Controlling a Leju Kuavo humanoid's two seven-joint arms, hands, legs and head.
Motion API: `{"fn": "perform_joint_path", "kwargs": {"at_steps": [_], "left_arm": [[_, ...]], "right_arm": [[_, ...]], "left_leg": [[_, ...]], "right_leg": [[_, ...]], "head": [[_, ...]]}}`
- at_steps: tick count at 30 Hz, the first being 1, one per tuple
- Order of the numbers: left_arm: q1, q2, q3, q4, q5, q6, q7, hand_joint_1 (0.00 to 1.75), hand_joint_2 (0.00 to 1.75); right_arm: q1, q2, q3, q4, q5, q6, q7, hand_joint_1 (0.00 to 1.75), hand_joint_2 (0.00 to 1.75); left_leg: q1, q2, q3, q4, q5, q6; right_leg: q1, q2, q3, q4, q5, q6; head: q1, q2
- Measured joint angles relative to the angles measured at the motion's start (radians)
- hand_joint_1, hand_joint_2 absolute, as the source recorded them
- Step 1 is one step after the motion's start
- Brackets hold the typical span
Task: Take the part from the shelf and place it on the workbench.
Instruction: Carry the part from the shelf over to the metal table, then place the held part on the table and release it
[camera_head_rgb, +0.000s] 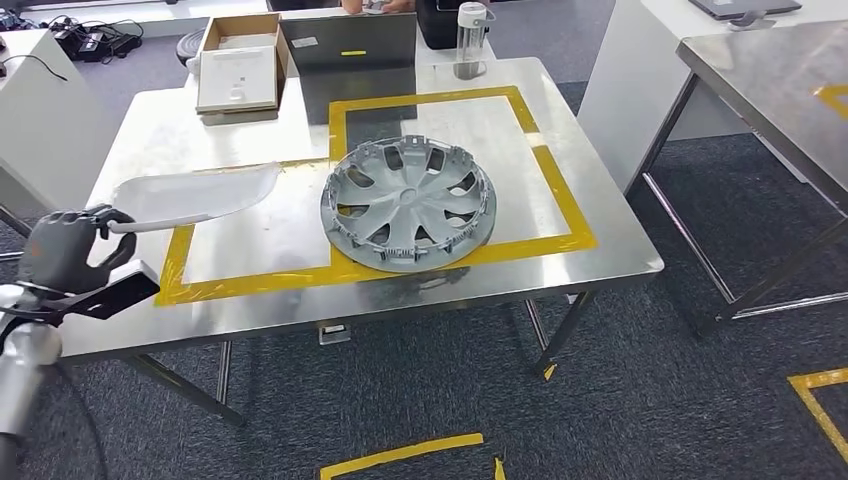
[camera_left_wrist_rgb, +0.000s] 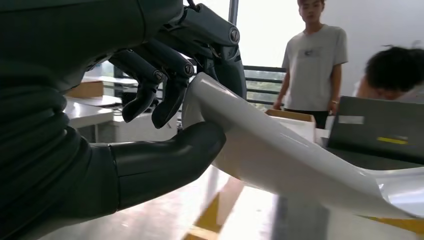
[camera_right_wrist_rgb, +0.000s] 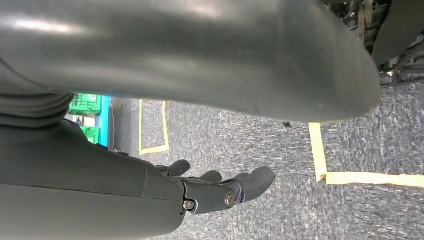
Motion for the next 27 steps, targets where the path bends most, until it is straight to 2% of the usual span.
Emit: {"fn": "perform_joint_path", "kwargs": {"at_steps": [5,10,14,22,26,27], "left_arm": [[-0.099,-0.14,-0.092,0.088,-0.022,0.0,0.017,1.55,1.75],[-0.147,-0.228,-0.141,0.127,-0.04,0.0,0.043,1.55,1.75],[-0.169,-0.26,-0.159,0.146,-0.045,-0.001,0.058,1.55,1.75],[-0.179,-0.266,-0.162,0.158,-0.037,0.001,0.063,1.55,1.75],[-0.179,-0.266,-0.162,0.157,-0.039,0.001,0.078,0.0,1.75],[-0.179,-0.266,-0.162,0.157,-0.039,0.001,0.083,0.0,1.75]], "right_arm": [[0.002,0.0,0.0,0.0,-0.005,-0.006,0.0,0.0,0.0],[0.004,0.0,0.0,0.0,-0.013,-0.01,0.0,0.0,0.0],[0.007,0.0,-0.001,0.0,-0.016,-0.014,0.0,0.0,0.0],[0.015,0.005,-0.002,0.0,-0.015,-0.016,0.0,0.0,0.0],[0.015,0.006,-0.002,0.0,-0.018,-0.016,0.0,0.0,0.0],[0.015,0.006,-0.002,0.0,-0.019,-0.016,0.0,0.0,0.0]], "left_leg": [[-0.003,0.002,0.001,0.001,0.0,0.001],[-0.004,0.002,0.001,0.001,0.0,0.001],[-0.004,0.003,0.0,0.001,0.0,0.002],[-0.004,0.004,0.0,0.0,0.0,0.003],[-0.004,0.004,0.0,0.0,0.001,0.003],[-0.004,0.004,0.001,0.0,0.001,0.002]], "right_leg": [[-0.003,0.002,0.0,0.0,0.002,0.002],[-0.005,0.003,0.0,0.0,0.002,0.003],[-0.005,0.004,0.0,0.0,0.001,0.003],[-0.005,0.004,0.0,0.0,0.002,0.003],[-0.005,0.004,0.0,0.0,0.002,0.003],[-0.005,0.004,0.0,0.0,0.002,0.003]], "head": [[0.0,0.0],[0.0,0.0],[0.0,0.0],[0.0,0.0],[0.0,0.0],[0.0,0.0]]}}
